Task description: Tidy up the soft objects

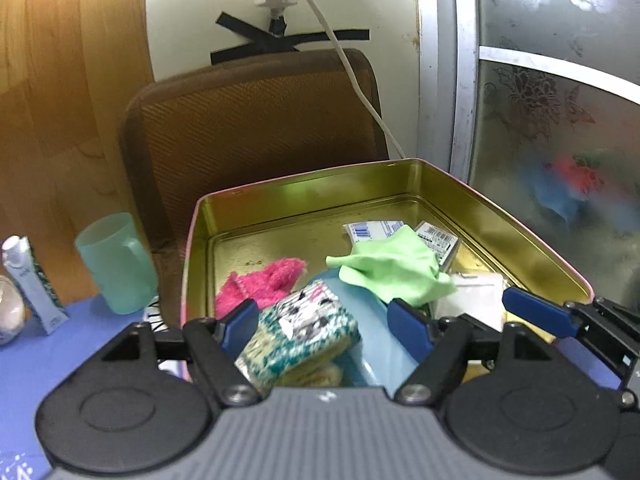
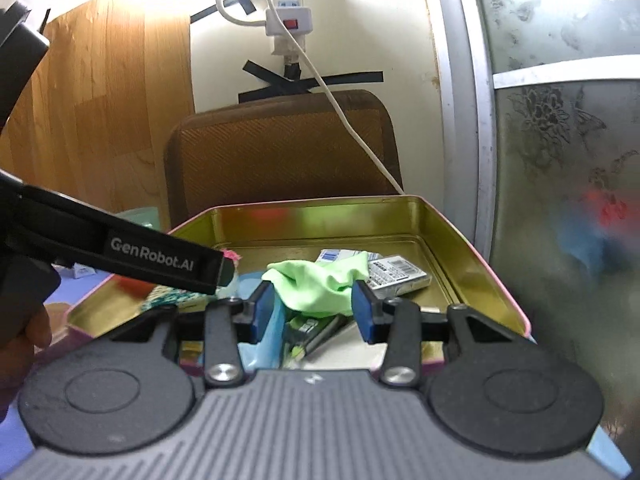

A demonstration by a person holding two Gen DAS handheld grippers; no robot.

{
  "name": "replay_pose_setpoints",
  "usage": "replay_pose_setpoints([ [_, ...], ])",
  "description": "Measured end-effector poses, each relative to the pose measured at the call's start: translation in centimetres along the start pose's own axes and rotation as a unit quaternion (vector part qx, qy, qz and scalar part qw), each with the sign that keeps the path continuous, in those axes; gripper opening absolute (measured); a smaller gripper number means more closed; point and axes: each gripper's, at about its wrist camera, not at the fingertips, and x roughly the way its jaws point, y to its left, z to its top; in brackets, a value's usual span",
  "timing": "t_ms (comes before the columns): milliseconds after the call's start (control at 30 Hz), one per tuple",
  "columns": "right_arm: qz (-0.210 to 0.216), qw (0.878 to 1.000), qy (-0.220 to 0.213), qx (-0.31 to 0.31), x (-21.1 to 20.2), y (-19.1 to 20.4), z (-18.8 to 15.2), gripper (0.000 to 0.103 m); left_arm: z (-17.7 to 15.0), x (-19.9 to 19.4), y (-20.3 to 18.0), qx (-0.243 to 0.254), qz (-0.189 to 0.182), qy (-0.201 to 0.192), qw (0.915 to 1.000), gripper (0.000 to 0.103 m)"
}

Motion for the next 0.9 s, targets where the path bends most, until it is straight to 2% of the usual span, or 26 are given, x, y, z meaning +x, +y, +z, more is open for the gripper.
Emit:
replay_pose_setpoints([
  [200, 0.004, 1.000, -0.002, 0.017, -2.6, 0.8, -0.6, 0.046, -1.4, -3.3, 0.1, 0.000, 0.004, -0.004, 1.0000, 0.076],
  [267, 0.004, 1.000, -0.005, 0.025, -3.5, 1.1, -0.8, 0.047, -2.0, -4.5, 0.3, -0.001, 0.005, -0.006, 1.0000, 0.088],
  [333, 0.006, 0.999, -0.006, 0.036, -4.4, 1.4, -0.9, 0.048, -2.7, -5.9, 0.5, 0.000, 0.009, -0.013, 0.9999, 0.096],
  [433, 0.011, 0.999, -0.004, 0.050, -5.7, 1.9, -1.0, 0.050, -3.8, -8.0, 1.0, -0.002, 0.012, -0.024, 0.9996, 0.102],
  [600, 0.012, 0.998, 0.003, 0.066, -7.6, 3.2, -1.3, 0.066, -5.5, -10.9, 2.2, -0.020, 0.002, -0.026, 0.9995, 0.103],
  [900, 0.042, 0.996, 0.030, 0.068, -10.0, 7.0, -2.6, 0.071, -9.8, -15.0, 5.5, -0.048, 0.025, -0.019, 0.9984, 0.103],
])
